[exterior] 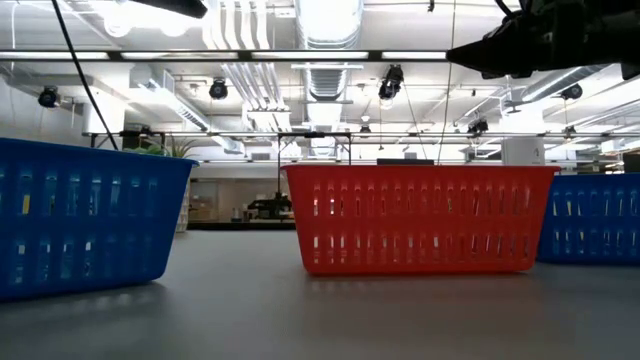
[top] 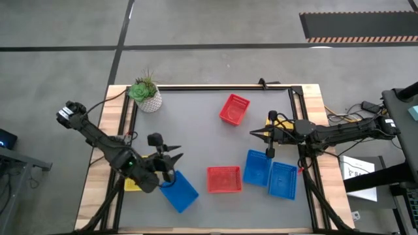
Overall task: Stack baskets by color
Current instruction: Stack the bottom red bin on the top red bin
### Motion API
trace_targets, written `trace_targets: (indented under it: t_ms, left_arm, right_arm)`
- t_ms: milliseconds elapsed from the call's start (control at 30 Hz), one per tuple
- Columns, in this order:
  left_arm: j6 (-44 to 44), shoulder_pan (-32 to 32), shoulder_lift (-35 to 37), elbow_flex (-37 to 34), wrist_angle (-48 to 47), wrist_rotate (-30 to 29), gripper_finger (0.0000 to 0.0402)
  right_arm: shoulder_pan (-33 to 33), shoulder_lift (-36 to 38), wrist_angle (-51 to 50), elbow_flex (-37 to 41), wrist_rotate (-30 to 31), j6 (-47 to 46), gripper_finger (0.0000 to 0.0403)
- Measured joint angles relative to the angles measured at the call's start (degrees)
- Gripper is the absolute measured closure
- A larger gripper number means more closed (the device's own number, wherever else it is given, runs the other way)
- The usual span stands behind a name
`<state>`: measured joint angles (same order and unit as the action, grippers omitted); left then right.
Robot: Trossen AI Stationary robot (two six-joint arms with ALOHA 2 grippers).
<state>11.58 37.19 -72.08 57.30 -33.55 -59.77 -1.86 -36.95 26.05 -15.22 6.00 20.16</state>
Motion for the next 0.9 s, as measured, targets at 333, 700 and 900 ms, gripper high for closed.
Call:
trace_targets:
  t_ms: [333, 700, 900]
  left_arm:
    - [-11.4, -7.8, -0.9, -5.1, 21.3, 24.0, 0.0272]
    - [-35.5, -15.4, 0.4, -14.5, 39.5, 28.0, 0.0272]
    - [-45.1, -19.8, 2.7, -16.6, 44.3, 27.9, 0.0272]
  right_arm:
    - [0.0, 0.0, -0.7, 0.0, -0.3, -1.3, 0.0394]
    - [-3.4, -3.0, 1.0, 0.0, -7.5, -12.6, 0.0394]
    - [-7.1, -10.2, 7.6, -0.5, -2.3, -18.0, 0.0394]
